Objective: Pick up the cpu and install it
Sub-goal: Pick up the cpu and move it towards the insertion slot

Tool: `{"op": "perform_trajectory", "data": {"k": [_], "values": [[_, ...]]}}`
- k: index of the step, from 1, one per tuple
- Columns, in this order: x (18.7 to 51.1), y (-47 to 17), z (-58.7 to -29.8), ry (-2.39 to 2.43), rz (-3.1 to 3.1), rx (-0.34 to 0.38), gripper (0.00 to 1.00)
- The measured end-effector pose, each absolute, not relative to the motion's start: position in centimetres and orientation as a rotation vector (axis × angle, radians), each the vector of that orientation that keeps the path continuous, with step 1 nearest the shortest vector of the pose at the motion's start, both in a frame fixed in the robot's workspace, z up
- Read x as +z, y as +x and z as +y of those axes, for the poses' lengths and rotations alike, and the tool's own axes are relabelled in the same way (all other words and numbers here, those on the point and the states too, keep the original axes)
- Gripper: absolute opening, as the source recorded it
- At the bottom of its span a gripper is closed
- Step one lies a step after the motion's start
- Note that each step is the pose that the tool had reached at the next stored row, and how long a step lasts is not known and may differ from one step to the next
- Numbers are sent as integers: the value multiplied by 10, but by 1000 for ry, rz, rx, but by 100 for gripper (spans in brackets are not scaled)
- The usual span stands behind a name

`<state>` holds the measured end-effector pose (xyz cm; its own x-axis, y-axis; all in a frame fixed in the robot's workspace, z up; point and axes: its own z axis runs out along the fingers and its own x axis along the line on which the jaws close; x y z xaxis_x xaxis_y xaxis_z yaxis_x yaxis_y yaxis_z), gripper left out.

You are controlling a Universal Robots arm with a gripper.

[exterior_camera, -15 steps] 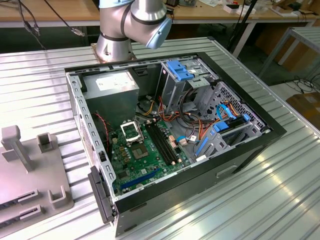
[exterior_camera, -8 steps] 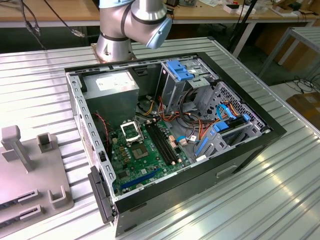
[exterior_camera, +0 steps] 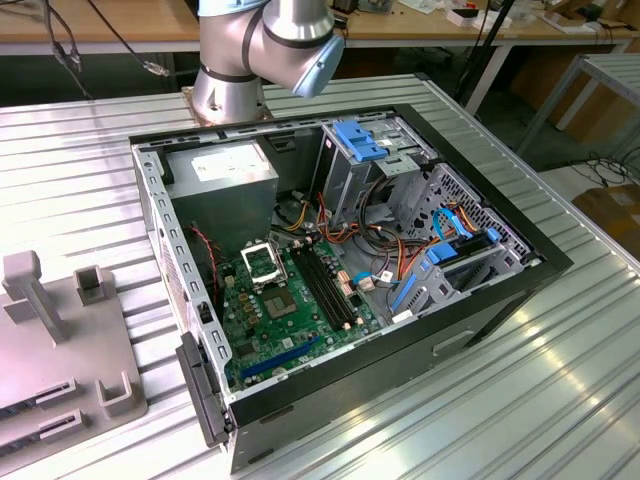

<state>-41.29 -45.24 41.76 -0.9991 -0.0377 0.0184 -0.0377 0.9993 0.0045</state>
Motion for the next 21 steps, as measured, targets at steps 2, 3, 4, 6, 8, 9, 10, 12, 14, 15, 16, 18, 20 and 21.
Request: {"op": "perform_trajectory", "data": {"k": [2,3,4,6,8,9,10,12,14,15,16,18,20,21], "values": [[418,-411,-452,59,-3123,-7,48],[418,-409,-452,59,-3123,-7,48],[418,-408,-452,59,-3123,-7,48],[418,-403,-452,59,-3123,-6,48],[418,-400,-452,59,-3122,-6,48],[418,-398,-452,59,-3123,-7,48],[418,-397,-452,59,-3123,-7,48],[418,-395,-452,59,-3123,-6,48],[418,-394,-452,59,-3123,-7,48],[418,-393,-452,59,-3123,-7,48],[418,-392,-452,59,-3123,-7,48],[418,-390,-452,59,-3123,-6,48],[418,-388,-452,59,-3122,-6,48],[418,-387,-452,59,-3123,-7,48]]}}
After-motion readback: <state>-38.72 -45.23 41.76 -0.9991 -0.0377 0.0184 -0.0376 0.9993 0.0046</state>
